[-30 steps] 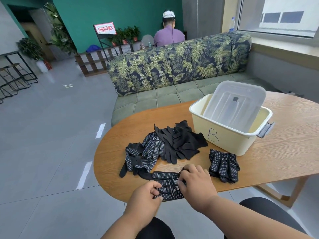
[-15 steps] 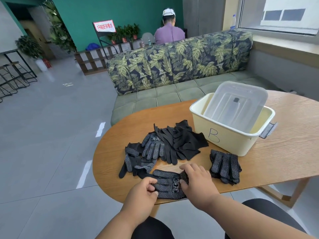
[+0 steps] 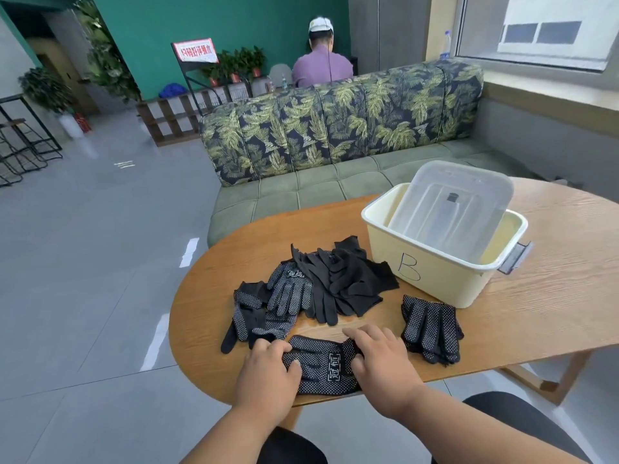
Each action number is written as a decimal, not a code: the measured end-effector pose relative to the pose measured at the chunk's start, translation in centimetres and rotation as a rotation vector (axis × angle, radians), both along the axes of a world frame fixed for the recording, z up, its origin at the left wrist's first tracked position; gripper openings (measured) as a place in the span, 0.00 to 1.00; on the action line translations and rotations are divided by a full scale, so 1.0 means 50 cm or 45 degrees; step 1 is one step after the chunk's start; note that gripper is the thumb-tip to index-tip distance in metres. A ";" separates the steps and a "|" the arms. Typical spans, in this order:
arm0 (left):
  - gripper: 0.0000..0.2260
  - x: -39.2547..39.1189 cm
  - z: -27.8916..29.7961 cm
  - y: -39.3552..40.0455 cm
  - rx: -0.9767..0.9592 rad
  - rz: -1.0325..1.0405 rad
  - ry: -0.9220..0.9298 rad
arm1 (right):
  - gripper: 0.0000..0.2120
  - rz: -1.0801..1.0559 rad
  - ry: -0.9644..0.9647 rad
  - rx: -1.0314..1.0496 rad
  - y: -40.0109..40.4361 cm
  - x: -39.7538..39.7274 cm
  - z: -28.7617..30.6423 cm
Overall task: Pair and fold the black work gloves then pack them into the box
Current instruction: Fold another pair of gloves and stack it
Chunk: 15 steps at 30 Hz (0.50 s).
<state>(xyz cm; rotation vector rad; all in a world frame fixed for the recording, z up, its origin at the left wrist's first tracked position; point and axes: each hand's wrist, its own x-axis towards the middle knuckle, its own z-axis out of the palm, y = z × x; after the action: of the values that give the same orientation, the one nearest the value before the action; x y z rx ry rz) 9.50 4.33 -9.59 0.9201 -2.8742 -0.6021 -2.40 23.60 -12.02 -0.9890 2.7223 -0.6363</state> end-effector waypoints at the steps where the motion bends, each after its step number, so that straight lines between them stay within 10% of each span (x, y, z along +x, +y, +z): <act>1: 0.15 -0.004 0.003 0.000 0.002 0.013 -0.001 | 0.27 -0.001 0.003 0.003 0.000 -0.001 -0.002; 15: 0.04 -0.046 0.035 -0.035 0.031 -0.030 -0.012 | 0.40 -0.012 0.058 -0.009 -0.002 -0.002 -0.012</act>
<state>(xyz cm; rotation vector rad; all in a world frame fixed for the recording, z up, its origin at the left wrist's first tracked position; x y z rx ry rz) 7.21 2.56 -7.82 0.8964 -2.8964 -0.6375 -2.50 23.52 -12.64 -1.0052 2.7671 -0.6332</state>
